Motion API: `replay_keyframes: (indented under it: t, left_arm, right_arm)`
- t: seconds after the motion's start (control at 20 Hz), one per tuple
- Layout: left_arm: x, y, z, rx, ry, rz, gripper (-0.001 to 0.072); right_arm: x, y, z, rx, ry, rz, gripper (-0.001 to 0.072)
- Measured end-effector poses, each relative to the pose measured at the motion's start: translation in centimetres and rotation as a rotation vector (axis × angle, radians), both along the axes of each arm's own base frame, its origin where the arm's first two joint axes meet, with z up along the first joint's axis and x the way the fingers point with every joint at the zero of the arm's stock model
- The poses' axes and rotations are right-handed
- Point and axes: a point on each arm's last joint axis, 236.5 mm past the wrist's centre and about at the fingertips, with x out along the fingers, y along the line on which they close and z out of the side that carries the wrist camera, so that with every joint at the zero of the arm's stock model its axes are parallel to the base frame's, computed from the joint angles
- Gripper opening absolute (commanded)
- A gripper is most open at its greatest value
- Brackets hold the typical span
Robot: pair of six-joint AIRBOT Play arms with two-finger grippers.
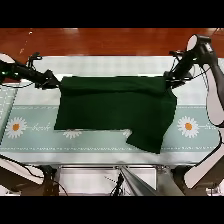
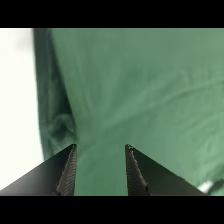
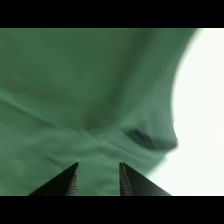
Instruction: Fold the shirts.
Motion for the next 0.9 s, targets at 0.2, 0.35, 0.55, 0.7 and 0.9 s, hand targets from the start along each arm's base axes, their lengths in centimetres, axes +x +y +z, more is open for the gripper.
replay_keyframes:
  t: [0.2, 0.35, 0.55, 0.7, 0.9]
  left_arm:
    - [-3.6, 3.5, 1.5, -0.033, 0.115, 0.027, 0.0400]
    - [-8.2, 5.0, 0.9, -0.049, 0.239, 0.044, 0.0596]
    - [-14.6, 4.0, -1.4, -0.107, 0.385, 0.053, 0.0610]
    - [-17.8, 2.6, -2.9, -0.145, 0.452, 0.046, 0.0610]
    - [-20.2, 1.3, -4.6, -0.167, 0.500, 0.048, 0.0610]
  right_arm:
    - [-2.0, -4.4, 2.7, -0.047, 0.010, -0.076, 0.0416]
    - [-6.0, -6.7, 3.4, -0.008, 0.061, -0.137, 0.0511]
    - [-10.3, -5.9, 2.0, 0.164, 0.032, -0.204, 0.0510]
    - [-12.8, -5.5, 0.4, 0.214, -0.008, -0.251, 0.0510]
    - [-14.6, -4.8, -0.4, 0.243, -0.055, -0.269, 0.0509]
